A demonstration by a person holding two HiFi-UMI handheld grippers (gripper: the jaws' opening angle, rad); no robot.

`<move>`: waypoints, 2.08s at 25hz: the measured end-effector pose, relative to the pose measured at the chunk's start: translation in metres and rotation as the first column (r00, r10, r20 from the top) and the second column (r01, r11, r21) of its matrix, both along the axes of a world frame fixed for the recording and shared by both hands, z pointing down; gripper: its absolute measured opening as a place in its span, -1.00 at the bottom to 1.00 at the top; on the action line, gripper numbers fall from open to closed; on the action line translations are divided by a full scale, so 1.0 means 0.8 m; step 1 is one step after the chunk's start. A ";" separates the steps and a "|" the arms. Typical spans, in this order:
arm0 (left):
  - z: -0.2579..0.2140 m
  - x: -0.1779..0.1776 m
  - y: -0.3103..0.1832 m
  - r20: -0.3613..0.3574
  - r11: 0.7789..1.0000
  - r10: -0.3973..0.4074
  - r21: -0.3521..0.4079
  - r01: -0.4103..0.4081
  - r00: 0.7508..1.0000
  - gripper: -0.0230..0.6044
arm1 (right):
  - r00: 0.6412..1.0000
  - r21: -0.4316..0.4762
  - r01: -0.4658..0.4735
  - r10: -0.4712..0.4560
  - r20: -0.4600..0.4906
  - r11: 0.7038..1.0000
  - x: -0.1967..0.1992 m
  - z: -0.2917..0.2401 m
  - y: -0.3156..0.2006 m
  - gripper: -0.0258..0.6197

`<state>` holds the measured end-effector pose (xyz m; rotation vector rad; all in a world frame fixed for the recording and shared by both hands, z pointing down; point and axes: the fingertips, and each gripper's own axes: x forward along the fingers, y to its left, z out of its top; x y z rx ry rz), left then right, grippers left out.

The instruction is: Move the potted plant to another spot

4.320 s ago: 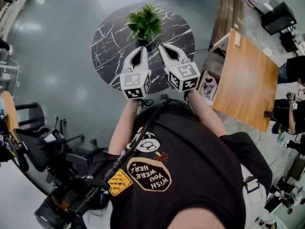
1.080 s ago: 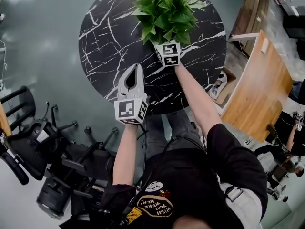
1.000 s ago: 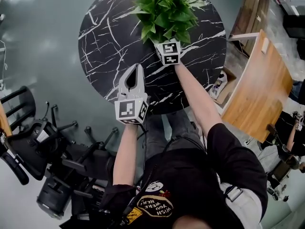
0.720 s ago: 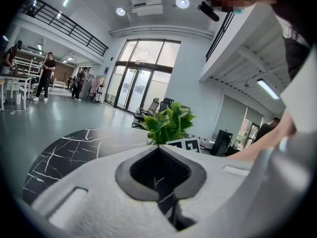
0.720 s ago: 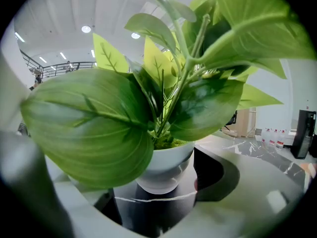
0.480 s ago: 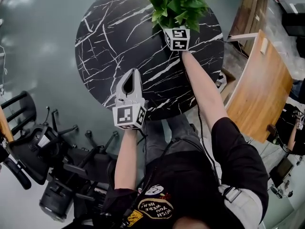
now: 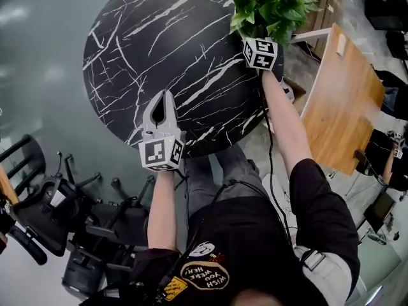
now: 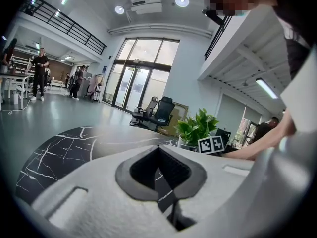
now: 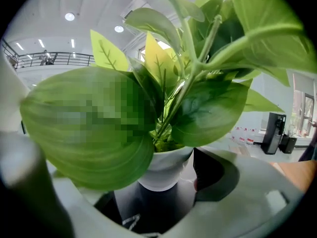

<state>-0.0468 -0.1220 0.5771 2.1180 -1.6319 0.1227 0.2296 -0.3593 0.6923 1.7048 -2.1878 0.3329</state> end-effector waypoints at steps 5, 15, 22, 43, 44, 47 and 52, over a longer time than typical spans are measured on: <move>-0.003 0.009 0.011 0.005 1.000 0.022 0.005 -0.022 1.000 -0.92 | 1.000 -0.007 -0.002 0.002 -0.017 1.000 0.044 -0.003 0.080 0.50; -0.012 -0.025 0.051 0.001 1.000 -0.022 0.013 0.022 1.000 -0.92 | 0.992 -0.016 0.125 -0.125 -0.009 0.992 -0.041 0.005 0.172 0.48; -0.008 -0.049 0.069 -0.015 0.998 -0.067 0.004 0.067 0.998 -0.91 | 0.971 -0.032 0.237 -0.238 -0.031 0.971 -0.113 -0.001 0.162 0.48; -0.007 -0.165 0.101 -0.009 0.968 -0.252 -0.003 0.252 0.968 -0.91 | 0.835 0.001 0.551 -0.551 0.003 0.835 -0.428 0.005 0.135 0.45; -0.006 -0.171 0.104 -0.007 0.965 -0.263 -0.005 0.263 0.965 -0.91 | 0.829 0.004 0.559 -0.559 0.007 0.829 -0.444 0.005 0.134 0.45; -0.003 -0.184 0.110 -0.010 0.959 -0.283 -0.012 0.283 0.959 -0.91 | 0.817 0.009 0.576 -0.576 0.016 0.817 -0.475 0.007 0.133 0.45; -0.002 -0.191 0.113 -0.022 0.957 -0.288 -0.015 0.288 0.957 -0.92 | 0.813 0.006 0.582 -0.582 0.028 0.813 -0.476 0.010 0.134 0.46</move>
